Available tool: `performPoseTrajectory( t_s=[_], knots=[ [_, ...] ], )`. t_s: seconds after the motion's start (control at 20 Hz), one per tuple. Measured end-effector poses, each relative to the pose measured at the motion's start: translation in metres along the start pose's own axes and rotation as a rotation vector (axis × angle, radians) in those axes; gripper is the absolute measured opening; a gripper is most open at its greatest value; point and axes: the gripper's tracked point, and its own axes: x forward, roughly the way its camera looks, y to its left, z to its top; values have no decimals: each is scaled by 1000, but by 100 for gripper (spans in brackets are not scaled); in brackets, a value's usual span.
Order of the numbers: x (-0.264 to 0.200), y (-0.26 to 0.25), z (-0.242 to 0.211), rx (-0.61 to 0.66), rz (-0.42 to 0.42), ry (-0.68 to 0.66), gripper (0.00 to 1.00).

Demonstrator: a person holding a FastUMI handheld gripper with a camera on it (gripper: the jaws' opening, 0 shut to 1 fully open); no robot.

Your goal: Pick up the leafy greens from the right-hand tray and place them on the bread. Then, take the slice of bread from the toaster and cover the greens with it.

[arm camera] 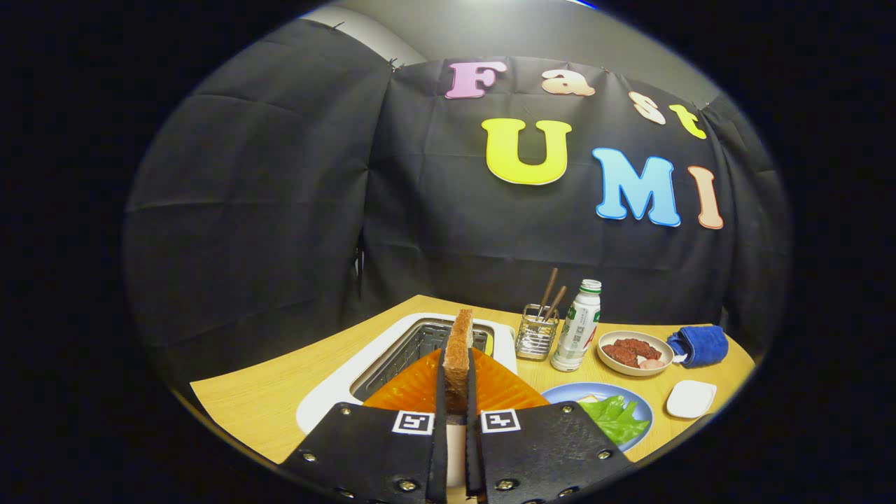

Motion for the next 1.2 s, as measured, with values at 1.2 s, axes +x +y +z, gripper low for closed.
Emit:
performPoseTrajectory(
  t_s=[1.2],
  knots=[
    [-63,-75,76,79,6,-135,3]
  ],
)
